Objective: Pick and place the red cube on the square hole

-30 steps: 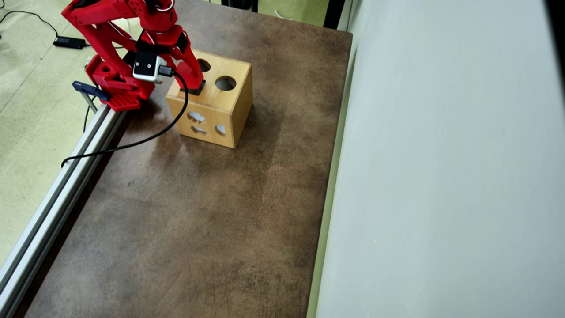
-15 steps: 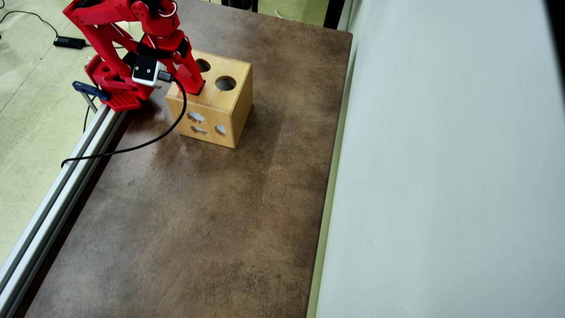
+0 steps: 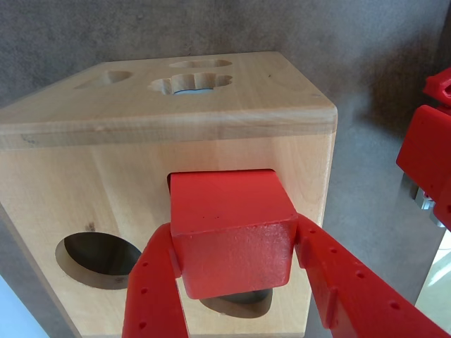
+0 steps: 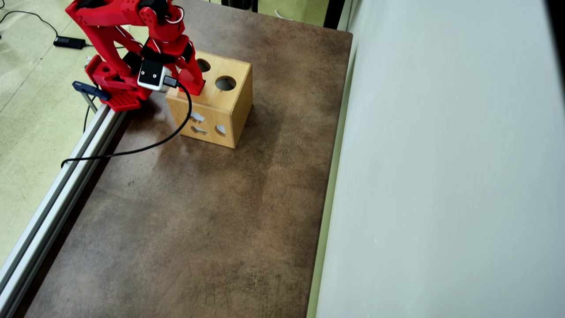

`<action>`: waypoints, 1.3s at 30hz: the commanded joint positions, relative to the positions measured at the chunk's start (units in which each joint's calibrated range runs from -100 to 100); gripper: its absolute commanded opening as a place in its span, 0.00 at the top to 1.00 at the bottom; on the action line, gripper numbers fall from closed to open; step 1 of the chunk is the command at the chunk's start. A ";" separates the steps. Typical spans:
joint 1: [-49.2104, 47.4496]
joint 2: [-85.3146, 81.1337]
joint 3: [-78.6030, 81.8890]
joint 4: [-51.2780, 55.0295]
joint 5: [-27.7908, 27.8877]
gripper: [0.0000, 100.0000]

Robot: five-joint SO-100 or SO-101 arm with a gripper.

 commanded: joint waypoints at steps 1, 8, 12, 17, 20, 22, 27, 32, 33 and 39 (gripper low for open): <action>0.29 0.07 -0.13 0.01 0.29 0.97; 0.29 0.07 -0.13 0.01 0.29 0.97; 0.29 -0.01 -0.13 0.01 0.29 0.97; 0.29 -0.52 -0.13 0.01 0.29 0.97; 0.29 -0.61 -0.13 0.01 0.29 0.97; 0.29 -0.69 -0.13 0.01 0.29 0.97; 0.29 -0.69 -0.13 0.01 0.29 0.97; 0.37 -0.10 -0.13 0.01 0.29 0.97; 0.37 -0.01 -0.13 0.01 0.29 0.97; 0.37 -0.01 -0.04 0.01 -0.10 0.96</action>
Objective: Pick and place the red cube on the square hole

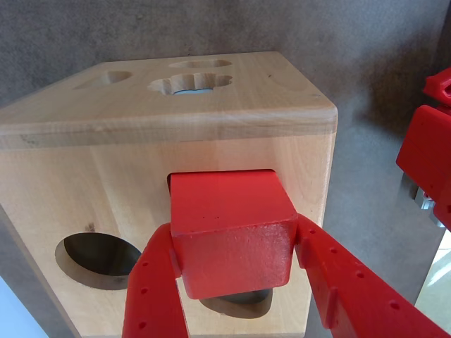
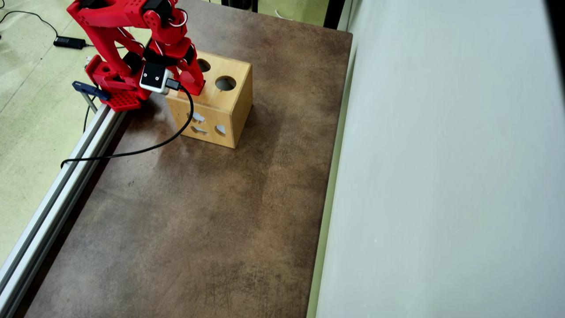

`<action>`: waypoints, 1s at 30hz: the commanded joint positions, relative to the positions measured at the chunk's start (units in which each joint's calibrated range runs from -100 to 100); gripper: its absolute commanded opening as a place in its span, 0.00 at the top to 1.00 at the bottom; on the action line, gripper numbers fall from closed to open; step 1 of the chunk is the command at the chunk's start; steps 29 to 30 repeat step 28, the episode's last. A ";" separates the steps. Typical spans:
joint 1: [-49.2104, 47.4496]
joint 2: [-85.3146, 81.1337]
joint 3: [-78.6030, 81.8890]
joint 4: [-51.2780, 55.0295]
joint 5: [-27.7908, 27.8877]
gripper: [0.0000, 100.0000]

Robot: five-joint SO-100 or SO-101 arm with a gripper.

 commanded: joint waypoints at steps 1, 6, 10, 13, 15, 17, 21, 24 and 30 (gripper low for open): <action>0.37 -0.10 -0.04 0.01 -0.10 0.96; 0.44 -0.01 -0.04 0.01 -0.10 0.96; 0.37 -0.10 -0.04 0.01 -0.15 0.96; 0.37 -0.10 -0.04 0.01 0.15 0.96; 0.37 -0.10 -0.04 0.01 0.29 0.96; 0.37 -0.10 -0.04 0.01 0.29 0.96; 0.37 -0.78 -0.04 0.01 0.29 0.96; 0.37 -0.61 -0.04 0.01 0.29 0.96; 0.37 -0.52 -0.13 0.01 0.29 0.96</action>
